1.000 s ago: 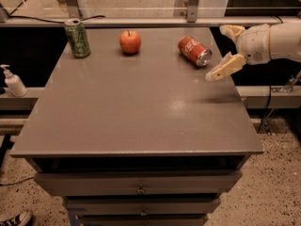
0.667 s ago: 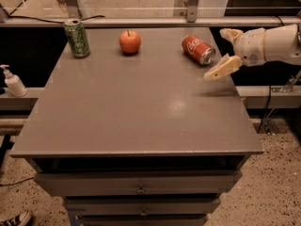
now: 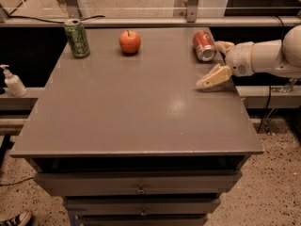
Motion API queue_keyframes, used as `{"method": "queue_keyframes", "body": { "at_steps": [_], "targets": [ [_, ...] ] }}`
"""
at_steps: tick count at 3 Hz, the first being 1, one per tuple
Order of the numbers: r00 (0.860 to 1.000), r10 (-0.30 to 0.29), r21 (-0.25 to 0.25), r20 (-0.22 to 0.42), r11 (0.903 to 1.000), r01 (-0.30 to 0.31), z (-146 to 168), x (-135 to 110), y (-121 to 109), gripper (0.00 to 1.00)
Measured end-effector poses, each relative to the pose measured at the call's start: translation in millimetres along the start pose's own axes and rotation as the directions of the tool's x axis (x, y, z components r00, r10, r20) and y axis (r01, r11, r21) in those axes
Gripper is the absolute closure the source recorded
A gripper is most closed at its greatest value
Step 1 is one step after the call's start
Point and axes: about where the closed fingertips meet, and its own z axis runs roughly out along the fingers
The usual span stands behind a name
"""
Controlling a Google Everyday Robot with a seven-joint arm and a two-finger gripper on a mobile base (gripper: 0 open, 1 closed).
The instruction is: Knock coke can over
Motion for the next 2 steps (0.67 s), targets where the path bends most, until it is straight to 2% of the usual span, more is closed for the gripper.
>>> {"method": "queue_keyframes", "body": {
  "at_steps": [2],
  "targets": [
    [1.000, -0.004, 0.017, -0.001, 0.9999, 0.004, -13, -4, -5, 0.00]
  ]
}}
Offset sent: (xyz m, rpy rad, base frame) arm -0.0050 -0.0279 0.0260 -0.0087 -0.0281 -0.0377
